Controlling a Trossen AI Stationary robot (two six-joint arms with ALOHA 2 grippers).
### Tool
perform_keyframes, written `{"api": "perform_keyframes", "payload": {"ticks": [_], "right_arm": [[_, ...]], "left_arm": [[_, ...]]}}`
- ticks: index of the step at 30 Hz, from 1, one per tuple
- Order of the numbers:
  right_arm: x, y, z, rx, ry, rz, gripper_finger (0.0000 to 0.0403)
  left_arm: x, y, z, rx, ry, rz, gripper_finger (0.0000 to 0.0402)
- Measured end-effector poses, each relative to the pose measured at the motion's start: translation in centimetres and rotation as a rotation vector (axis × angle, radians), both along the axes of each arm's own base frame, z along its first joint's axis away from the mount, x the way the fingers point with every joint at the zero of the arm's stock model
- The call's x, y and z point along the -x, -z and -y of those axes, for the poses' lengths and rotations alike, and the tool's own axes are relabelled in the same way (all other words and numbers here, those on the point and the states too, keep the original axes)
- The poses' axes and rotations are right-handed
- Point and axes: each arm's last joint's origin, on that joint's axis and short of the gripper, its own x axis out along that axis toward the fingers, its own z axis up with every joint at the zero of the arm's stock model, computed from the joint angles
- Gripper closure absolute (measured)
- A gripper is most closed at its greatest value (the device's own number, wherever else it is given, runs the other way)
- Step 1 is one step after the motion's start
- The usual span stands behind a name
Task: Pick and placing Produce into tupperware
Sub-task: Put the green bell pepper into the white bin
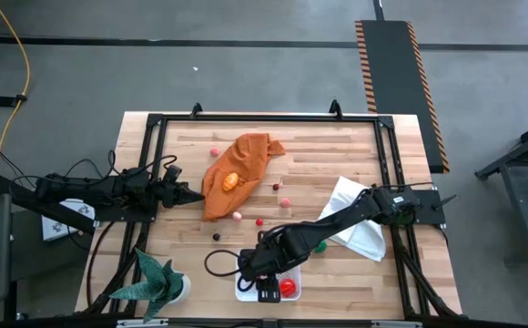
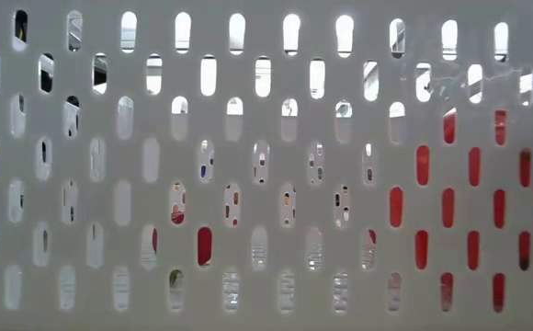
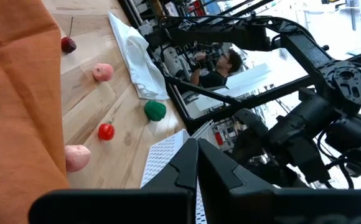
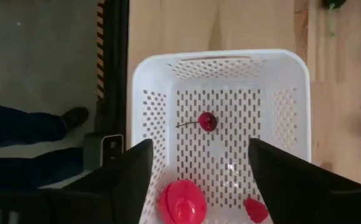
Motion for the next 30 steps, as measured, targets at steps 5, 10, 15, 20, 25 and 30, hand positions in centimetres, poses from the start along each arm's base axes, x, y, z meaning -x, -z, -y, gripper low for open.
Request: {"api": "perform_keyframes", "payload": {"ticks": [5, 10, 15, 20, 25, 30], "right_arm": [[0.3, -0.5, 0.0, -0.007, -0.006, -0.003, 0.0208], [1.1, -2.2, 0.1, -0.041, -0.023, 0.031, 0.0266], [2.2, -5.4, 0.6, -0.081, -0.033, 0.124, 0.0316], [3.9, -8.9, 1.6, -0.095, -0.053, 0.219, 0.0343], [5.7, -11.9, 2.9, -0.067, -0.045, 0.31, 0.0357], [7.6, -14.6, 4.1, -0.05, -0.048, 0.389, 0.037]], "left_arm": [[0.0, 0.0, 0.0, 0.0, 0.0, 0.0, 0.0401], [0.0, 0.0, 0.0, 0.0, 0.0, 0.0, 0.0401], [0.0, 0.0, 0.0, 0.0, 0.0, 0.0, 0.0401], [0.0, 0.0, 0.0, 0.0, 0.0, 0.0, 0.0401], [0.0, 0.0, 0.0, 0.0, 0.0, 0.0, 0.0401], [0.0, 0.0, 0.0, 0.0, 0.0, 0.0, 0.0401]]}}
